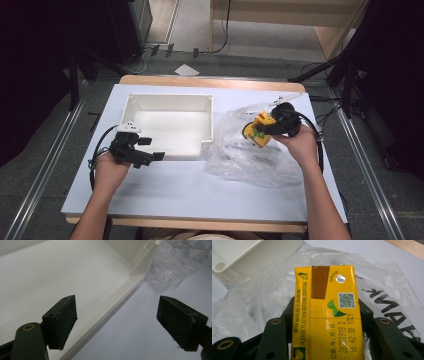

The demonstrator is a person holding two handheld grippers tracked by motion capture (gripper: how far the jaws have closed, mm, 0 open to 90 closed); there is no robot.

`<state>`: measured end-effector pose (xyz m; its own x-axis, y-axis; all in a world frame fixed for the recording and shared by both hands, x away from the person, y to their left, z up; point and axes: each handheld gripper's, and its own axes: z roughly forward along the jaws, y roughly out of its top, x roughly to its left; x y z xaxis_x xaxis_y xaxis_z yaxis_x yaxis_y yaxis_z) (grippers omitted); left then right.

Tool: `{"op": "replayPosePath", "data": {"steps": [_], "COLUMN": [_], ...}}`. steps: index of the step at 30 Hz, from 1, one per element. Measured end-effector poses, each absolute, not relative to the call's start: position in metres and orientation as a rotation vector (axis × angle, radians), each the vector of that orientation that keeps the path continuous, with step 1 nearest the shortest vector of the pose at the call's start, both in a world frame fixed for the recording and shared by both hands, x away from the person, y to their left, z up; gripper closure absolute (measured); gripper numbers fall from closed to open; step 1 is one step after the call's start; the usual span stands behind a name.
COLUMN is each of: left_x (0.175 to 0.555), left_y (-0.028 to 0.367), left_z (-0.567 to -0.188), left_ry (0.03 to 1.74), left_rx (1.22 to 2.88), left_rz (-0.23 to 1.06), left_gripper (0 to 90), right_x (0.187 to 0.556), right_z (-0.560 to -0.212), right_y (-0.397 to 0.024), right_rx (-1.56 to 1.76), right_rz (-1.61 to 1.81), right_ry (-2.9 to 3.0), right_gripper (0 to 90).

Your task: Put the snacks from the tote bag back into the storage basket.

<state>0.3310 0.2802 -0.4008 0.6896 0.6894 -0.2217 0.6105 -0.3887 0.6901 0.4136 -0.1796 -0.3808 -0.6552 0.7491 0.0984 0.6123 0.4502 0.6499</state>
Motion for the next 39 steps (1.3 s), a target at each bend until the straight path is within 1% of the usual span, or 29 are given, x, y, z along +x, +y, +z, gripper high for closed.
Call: {"op": "replayPosePath", "data": {"steps": [21, 28, 29, 39], "left_x": [0.331, 0.331, 0.330, 0.330], "left_y": [0.272, 0.272, 0.272, 0.271], "left_z": [-0.403, -0.404, -0.405, -0.408], "left_ry": [0.972, 0.971, 0.959, 0.958], "left_rx": [2.127, 2.132, 2.144, 2.131], "left_rz": [0.109, 0.117, 0.140, 0.114], "left_gripper": [17.5, 17.5, 17.5, 17.5], "right_x": [0.416, 0.420, 0.421, 0.426], "right_z": [-0.353, -0.338, -0.334, -0.322], "right_y": [-0.172, -0.162, -0.158, -0.134], "right_rx": [1.160, 1.118, 1.104, 1.048], "right_rz": [0.997, 1.018, 1.021, 1.036], "right_ry": [2.426, 2.428, 2.432, 2.470], "right_gripper": [52.7, 52.7, 52.7, 52.8]}}
